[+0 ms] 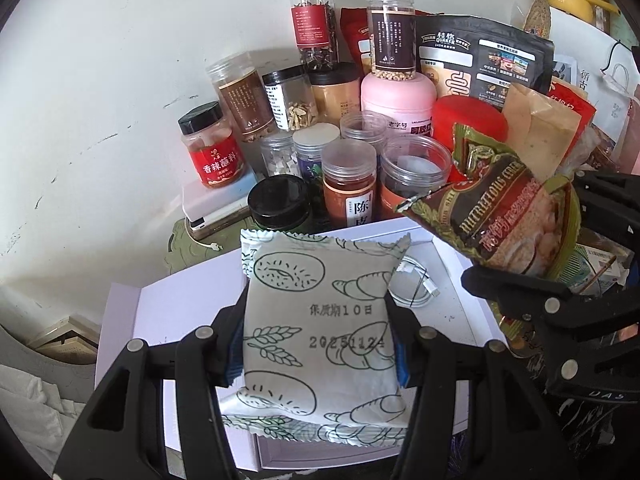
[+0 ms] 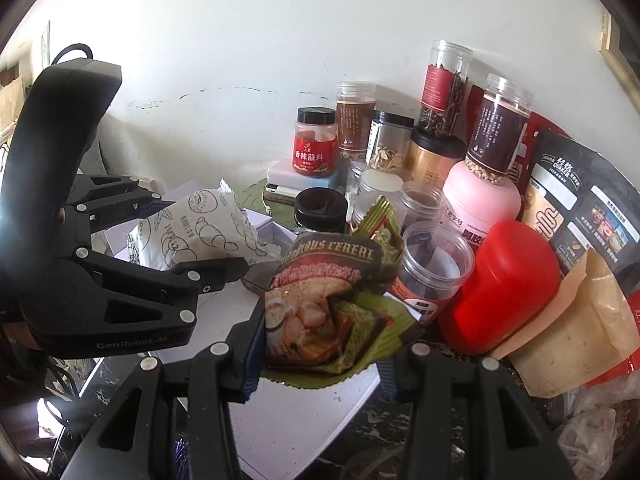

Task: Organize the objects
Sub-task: 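Lower the white packet into the box with the left gripper while the right gripper lowers the snack bag in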

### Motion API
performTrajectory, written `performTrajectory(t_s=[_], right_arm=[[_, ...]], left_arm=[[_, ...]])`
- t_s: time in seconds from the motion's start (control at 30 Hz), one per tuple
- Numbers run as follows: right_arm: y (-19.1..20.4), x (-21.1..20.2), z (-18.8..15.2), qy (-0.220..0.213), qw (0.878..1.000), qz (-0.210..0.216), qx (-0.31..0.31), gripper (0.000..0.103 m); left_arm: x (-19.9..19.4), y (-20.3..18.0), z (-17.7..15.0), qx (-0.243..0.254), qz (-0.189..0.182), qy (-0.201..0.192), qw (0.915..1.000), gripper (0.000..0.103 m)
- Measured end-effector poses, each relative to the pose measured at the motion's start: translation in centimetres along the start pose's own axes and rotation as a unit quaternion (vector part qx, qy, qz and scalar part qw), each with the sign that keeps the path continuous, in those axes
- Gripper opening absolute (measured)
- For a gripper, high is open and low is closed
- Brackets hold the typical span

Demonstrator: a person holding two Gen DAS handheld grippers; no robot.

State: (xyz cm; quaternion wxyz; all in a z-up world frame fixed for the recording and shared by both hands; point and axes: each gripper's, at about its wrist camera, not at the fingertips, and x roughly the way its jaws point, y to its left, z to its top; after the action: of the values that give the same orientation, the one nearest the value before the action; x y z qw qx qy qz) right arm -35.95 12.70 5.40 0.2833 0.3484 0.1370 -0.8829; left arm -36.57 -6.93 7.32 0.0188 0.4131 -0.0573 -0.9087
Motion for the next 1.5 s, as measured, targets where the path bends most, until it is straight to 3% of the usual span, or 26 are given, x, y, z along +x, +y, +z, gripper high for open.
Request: performTrajectory(t_s=[0.27, 0.43, 0.73, 1.07, 1.37, 1.5], right_arm=[[-0.2, 3.0, 0.8, 0.024, 1.000, -0.007, -0.004, 0.047], [-0.4, 4.5, 1.1, 0.034, 0.999, -0.007, 0.001, 0.047], [-0.9, 7.5, 1.2, 0.074, 0.997, 0.005, 0.010, 0.047], [-1.8, 10.2, 0.9, 0.133, 0.990, 0.031, 0.036, 0.047], [-2.3, 12.6, 0.7, 0.189, 0.981, 0.021, 0.044, 0.047], [-2.7, 12.6, 0.7, 0.189, 0.980, 0.014, 0.056, 0.052]], left_arm=[[4.0, 0.9, 0.8, -0.004, 0.008, 0.028, 0.9996, 0.053], [6.4, 1.7, 0.8, -0.024, -0.020, 0.051, 0.9982, 0.053], [10.2, 1.9, 0.9, -0.011, -0.016, 0.078, 0.9968, 0.053], [13.3, 2.7, 0.0, -0.029, -0.031, 0.117, 0.9922, 0.053], [14.4, 2.1, 0.0, -0.031, -0.034, 0.124, 0.9912, 0.054], [14.5, 2.4, 0.0, -0.042, -0.037, 0.130, 0.9900, 0.054]])
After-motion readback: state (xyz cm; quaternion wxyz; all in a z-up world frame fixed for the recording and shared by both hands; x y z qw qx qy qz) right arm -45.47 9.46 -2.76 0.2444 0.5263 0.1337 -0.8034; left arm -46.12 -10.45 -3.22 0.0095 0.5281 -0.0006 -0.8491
